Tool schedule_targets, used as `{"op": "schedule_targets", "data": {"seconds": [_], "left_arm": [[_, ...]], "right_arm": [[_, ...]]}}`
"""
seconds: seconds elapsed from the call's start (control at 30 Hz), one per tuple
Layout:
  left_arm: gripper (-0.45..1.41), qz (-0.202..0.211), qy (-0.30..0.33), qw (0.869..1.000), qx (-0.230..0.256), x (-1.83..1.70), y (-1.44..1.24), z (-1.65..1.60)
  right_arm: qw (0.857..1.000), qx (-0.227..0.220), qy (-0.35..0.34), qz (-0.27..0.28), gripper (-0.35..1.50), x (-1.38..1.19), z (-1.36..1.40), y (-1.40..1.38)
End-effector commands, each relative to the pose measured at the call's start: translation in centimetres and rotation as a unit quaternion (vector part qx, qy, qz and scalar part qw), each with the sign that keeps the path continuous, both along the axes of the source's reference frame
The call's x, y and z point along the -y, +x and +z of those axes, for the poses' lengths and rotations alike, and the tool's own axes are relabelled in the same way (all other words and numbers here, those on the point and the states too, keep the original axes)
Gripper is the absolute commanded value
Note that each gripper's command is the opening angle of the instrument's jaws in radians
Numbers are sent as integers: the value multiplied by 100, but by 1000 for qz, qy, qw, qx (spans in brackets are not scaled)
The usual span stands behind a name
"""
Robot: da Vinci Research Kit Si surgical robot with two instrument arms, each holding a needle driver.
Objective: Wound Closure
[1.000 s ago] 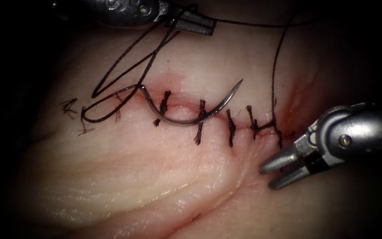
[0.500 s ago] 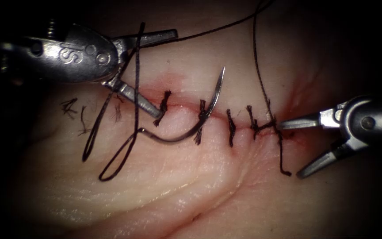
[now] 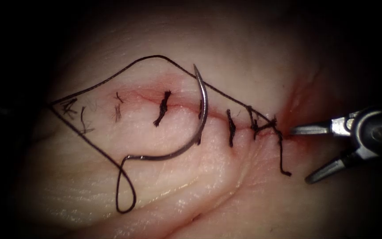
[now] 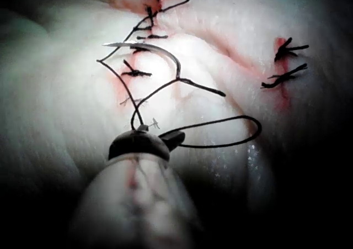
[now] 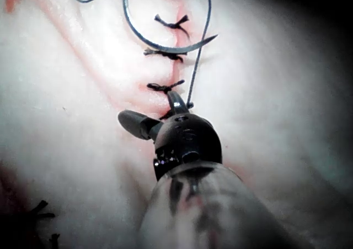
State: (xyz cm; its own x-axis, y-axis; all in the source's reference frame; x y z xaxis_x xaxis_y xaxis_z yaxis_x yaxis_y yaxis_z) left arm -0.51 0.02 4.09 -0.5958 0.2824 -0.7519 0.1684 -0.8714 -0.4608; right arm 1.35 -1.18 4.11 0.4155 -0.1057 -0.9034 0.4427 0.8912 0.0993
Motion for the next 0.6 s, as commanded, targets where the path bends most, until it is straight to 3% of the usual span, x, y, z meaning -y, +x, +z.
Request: {"op": "schedule_targets", "data": {"seconds": [0.03,0.17,0.3,0.37,0.43,0.47,0.5,0.57,0.6], "left_arm": [[37,-13,1,999,35,-3,13,3],[29,-20,6,999,31,-10,35,-1],[31,-70,4,997,34,-27,37,-6],[42,-79,4,996,31,-31,34,-11],[39,-99,10,995,8,-38,29,-17],[58,-132,15,991,-3,-50,16,-20],[58,-132,15,991,-3,-50,16,-20],[58,-193,10,981,-9,-63,-10,-22],[58,-193,10,981,-9,-63,-10,-22]], "right_arm": [[1000,0,-2,0,76,-2,7,8],[1000,0,-3,-1,76,-1,9,8],[1000,0,-4,-1,73,1,10,7],[1000,0,-5,-1,70,1,10,7],[1000,-1,-5,0,66,2,10,7],[1000,-1,-5,0,59,3,10,7],[1000,-1,-5,0,59,3,10,7],[1000,-2,-4,1,54,3,11,9],[1000,-2,-4,1,54,3,11,9]]}}
